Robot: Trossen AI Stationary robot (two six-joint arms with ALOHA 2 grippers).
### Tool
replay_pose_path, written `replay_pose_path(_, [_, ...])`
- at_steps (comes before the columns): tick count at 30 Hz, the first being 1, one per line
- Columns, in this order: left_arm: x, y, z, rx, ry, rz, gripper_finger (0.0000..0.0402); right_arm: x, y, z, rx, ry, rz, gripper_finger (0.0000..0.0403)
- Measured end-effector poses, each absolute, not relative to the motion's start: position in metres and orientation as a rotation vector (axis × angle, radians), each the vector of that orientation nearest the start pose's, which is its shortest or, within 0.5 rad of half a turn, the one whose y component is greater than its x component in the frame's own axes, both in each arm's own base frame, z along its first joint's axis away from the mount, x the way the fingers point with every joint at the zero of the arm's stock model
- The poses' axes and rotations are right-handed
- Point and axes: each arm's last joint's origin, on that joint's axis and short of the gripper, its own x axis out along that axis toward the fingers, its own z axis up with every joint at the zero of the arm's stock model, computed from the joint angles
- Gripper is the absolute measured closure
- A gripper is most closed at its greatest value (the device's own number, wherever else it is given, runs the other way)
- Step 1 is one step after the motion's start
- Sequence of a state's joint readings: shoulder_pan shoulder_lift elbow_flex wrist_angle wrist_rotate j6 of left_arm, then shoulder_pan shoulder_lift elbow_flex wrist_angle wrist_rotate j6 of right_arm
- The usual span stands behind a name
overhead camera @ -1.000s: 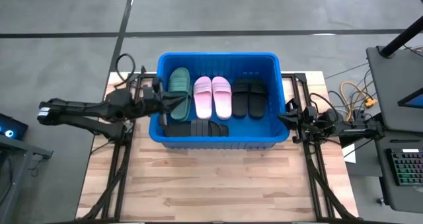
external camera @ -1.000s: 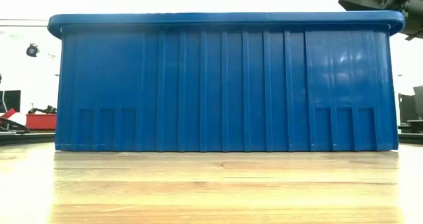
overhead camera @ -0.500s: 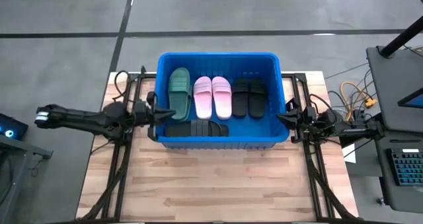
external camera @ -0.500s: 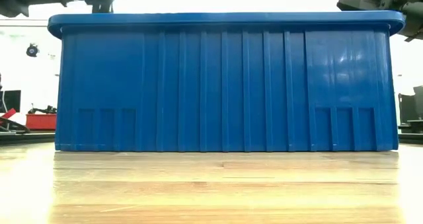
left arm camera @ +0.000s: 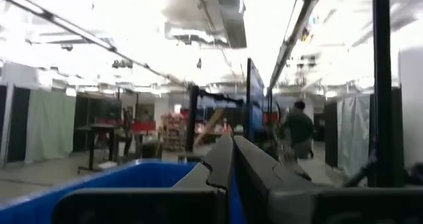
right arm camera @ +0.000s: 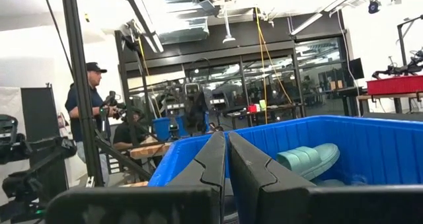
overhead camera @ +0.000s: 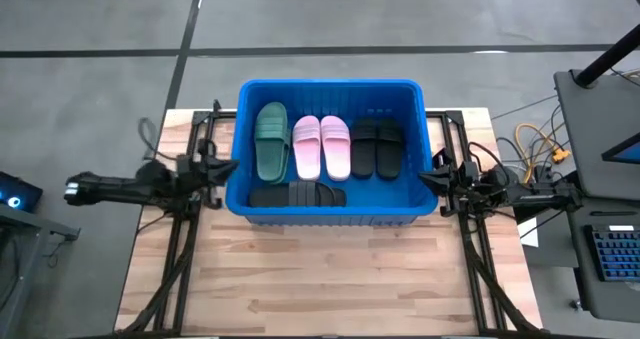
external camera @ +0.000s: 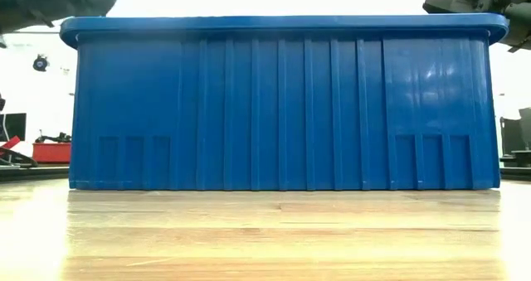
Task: Pick and place slides into bin
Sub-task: Return to home position
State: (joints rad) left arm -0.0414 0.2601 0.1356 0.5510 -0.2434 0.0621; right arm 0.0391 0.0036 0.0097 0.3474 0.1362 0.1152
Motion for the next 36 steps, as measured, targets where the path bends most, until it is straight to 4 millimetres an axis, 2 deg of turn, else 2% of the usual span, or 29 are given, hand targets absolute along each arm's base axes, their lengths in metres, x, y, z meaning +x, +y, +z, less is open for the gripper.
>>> replay_pose_path(3, [0.092,0.004,0.248,-0.024,-0.399,0.234,0.0402,0.091,0.000,0.199,0.146,-0.358,-0.076,0.0394])
replay_pose_path(8, [0.086,0.004,0.242,-0.074,-0.358,0.232,0.0401,0.091,0.000,0.199,0.134,-0.355,-0.082,0.0394])
replay_pose_path(12, [0.090,0.004,0.224,-0.067,-0.338,0.240,0.0401,0.091,-0.001,0.199,0.125,-0.353,-0.104,0.0394])
replay_pose_path(16, [0.090,0.005,0.204,-0.084,-0.408,0.247,0.0401,0.091,-0.001,0.199,0.128,-0.353,-0.105,0.0394])
replay_pose_path(18, [0.092,0.005,0.200,-0.084,-0.352,0.265,0.0401,0.091,-0.001,0.199,0.131,-0.355,-0.104,0.0394])
replay_pose_path(22, [0.091,0.005,0.201,-0.086,-0.370,0.269,0.0401,0.091,-0.001,0.199,0.131,-0.358,-0.104,0.0394])
replay_pose_path(36, [0.099,-0.003,0.195,-0.060,-0.286,-0.006,0.0401,0.092,-0.001,0.198,0.127,-0.344,-0.101,0.0394])
